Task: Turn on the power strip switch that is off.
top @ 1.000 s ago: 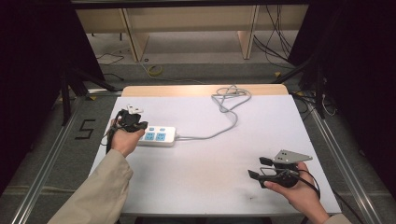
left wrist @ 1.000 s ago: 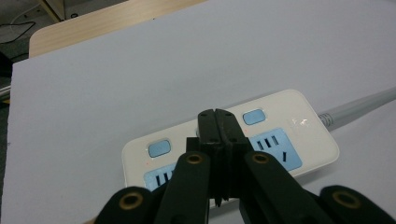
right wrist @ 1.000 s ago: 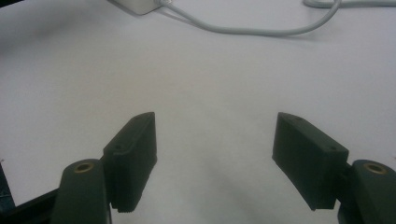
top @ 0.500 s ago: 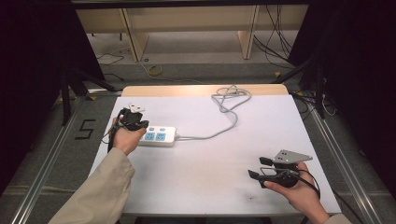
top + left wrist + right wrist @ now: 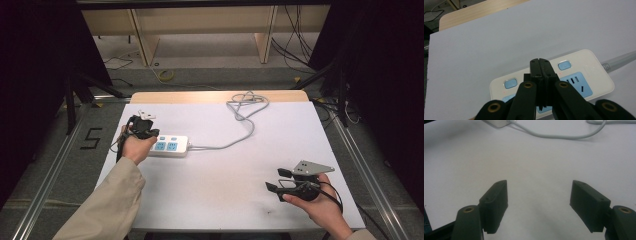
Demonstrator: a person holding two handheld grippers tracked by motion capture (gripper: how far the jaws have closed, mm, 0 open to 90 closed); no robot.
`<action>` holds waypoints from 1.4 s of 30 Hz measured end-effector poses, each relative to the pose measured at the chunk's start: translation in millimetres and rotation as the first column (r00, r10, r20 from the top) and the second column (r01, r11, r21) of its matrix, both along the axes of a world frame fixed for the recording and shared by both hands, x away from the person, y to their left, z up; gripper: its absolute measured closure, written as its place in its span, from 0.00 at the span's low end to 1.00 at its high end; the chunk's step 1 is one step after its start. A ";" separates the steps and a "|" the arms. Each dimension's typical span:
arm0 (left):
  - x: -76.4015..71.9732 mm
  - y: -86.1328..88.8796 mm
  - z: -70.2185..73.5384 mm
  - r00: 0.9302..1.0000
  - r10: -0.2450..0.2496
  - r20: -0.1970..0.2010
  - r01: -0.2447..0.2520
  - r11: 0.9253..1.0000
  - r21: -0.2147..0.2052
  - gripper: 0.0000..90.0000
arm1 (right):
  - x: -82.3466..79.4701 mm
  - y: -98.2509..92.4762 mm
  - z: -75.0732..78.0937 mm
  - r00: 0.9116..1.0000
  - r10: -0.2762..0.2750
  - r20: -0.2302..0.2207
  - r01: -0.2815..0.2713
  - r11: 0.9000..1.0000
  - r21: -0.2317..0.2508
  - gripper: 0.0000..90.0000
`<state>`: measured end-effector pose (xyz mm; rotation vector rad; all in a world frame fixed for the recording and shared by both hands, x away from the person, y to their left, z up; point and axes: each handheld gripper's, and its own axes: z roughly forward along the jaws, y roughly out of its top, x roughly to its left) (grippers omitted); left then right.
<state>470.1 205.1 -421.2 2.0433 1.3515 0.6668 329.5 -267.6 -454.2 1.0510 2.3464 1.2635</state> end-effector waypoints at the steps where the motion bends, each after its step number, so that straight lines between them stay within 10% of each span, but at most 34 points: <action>1: 0.4 -0.3 -0.4 1.000 0.000 -0.002 0.000 1.000 -0.001 1.00 | 0.0 0.0 0.0 1.000 0.000 0.001 0.000 1.000 -0.001 0.34; 42: 12.0 -2.3 -8.0 0.999 0.018 -0.036 -0.017 1.000 0.017 1.00 | 0.0 0.7 -0.4 1.000 0.002 0.001 -0.002 1.000 -0.003 0.34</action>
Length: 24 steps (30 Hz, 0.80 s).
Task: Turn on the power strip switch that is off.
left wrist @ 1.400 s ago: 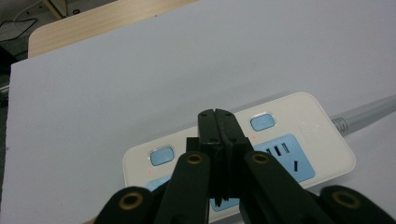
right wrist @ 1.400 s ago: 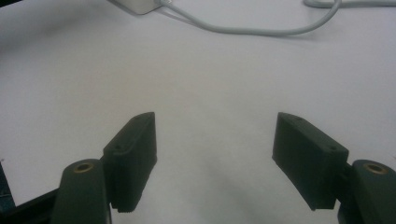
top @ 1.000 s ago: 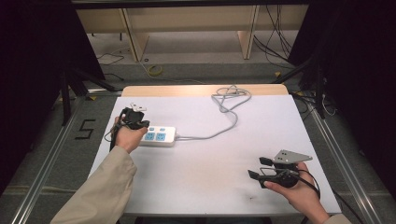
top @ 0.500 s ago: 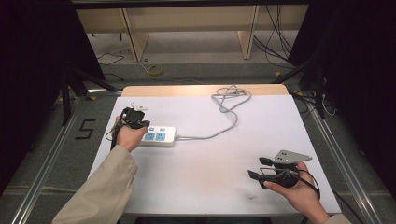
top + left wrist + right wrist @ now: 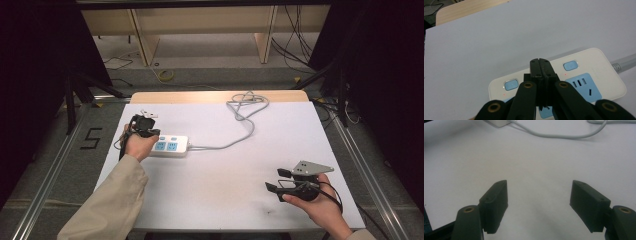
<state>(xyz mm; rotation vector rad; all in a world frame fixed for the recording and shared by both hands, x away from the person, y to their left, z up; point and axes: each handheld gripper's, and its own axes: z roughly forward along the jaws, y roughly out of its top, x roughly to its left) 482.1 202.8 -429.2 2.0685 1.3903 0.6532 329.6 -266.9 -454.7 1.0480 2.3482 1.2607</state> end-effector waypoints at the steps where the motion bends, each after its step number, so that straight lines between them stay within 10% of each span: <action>1: 0.4 0.0 -0.3 1.000 0.000 -0.001 0.000 1.000 -0.001 1.00 | 0.0 0.0 0.0 1.000 0.000 0.000 0.000 1.000 0.000 0.34; 24: 7.6 -2.5 -6.2 1.000 -0.007 -0.025 0.007 1.000 0.015 1.00 | 0.0 0.1 0.0 1.000 0.002 0.000 -0.002 1.000 0.000 0.34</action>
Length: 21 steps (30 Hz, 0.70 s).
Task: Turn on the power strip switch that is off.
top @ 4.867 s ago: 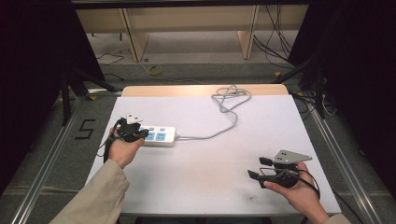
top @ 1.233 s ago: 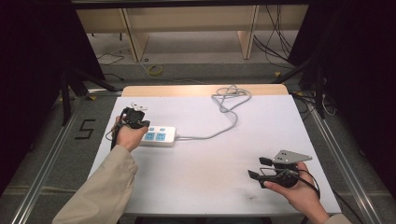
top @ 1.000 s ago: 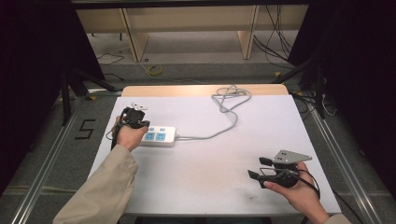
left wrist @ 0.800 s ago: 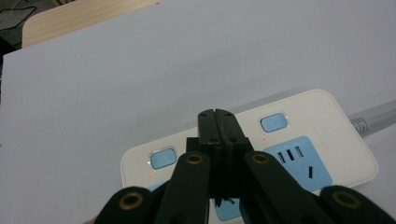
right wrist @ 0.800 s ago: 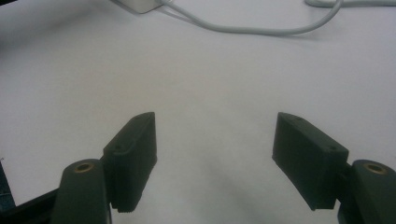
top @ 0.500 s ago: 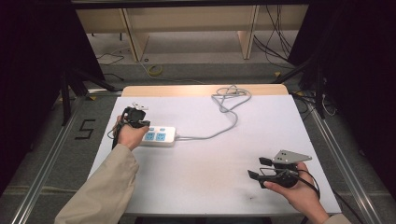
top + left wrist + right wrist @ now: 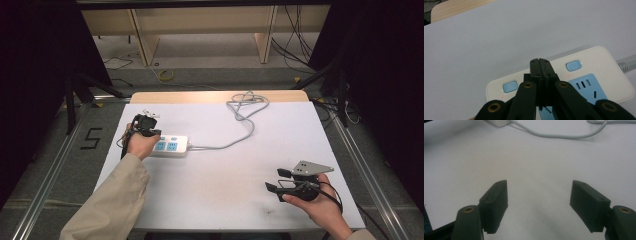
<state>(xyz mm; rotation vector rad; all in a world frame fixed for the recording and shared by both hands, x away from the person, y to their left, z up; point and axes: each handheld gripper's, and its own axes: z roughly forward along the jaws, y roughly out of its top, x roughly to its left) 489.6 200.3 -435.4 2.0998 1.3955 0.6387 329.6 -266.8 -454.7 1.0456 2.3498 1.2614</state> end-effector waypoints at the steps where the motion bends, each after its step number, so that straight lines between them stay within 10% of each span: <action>1: 0.2 -0.2 -0.1 1.000 0.000 0.000 0.000 1.000 0.001 1.00 | 0.0 0.0 0.0 1.000 0.000 0.000 0.000 1.000 0.000 0.34; 21: 4.9 -3.7 -5.2 1.000 -0.010 -0.027 0.010 1.000 0.005 1.00 | 0.3 0.1 -0.4 1.000 0.001 -0.001 -0.001 1.000 0.001 0.34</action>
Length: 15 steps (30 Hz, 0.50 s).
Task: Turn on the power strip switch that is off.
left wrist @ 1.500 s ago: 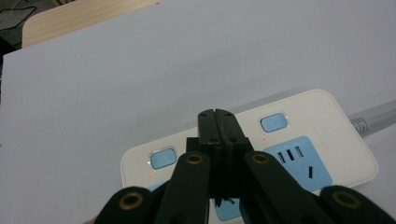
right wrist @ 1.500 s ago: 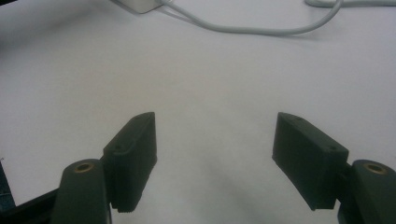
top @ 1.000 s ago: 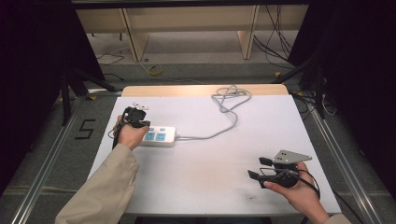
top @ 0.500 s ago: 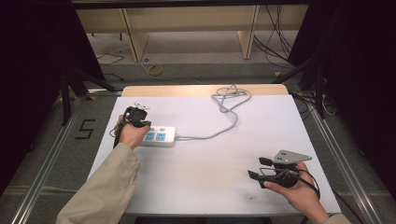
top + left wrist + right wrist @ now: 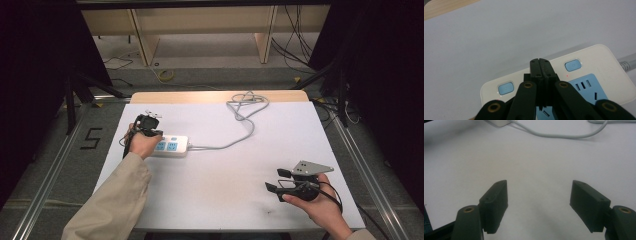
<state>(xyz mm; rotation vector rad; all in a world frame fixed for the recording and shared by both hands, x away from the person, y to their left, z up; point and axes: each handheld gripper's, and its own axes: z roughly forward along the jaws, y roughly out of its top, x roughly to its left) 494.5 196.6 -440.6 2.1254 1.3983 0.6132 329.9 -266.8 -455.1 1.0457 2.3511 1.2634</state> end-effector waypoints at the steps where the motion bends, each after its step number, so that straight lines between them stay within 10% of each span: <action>1: 0.2 0.0 -0.2 1.000 -0.001 -0.001 0.001 1.000 0.001 1.00 | 0.0 0.1 0.0 1.000 0.000 0.000 0.000 1.000 0.000 0.34; 15: 2.4 -1.6 -2.6 1.000 -0.002 -0.010 0.002 1.000 -0.003 1.00 | 0.0 0.0 -0.1 1.000 0.000 -0.001 0.000 1.000 0.000 0.34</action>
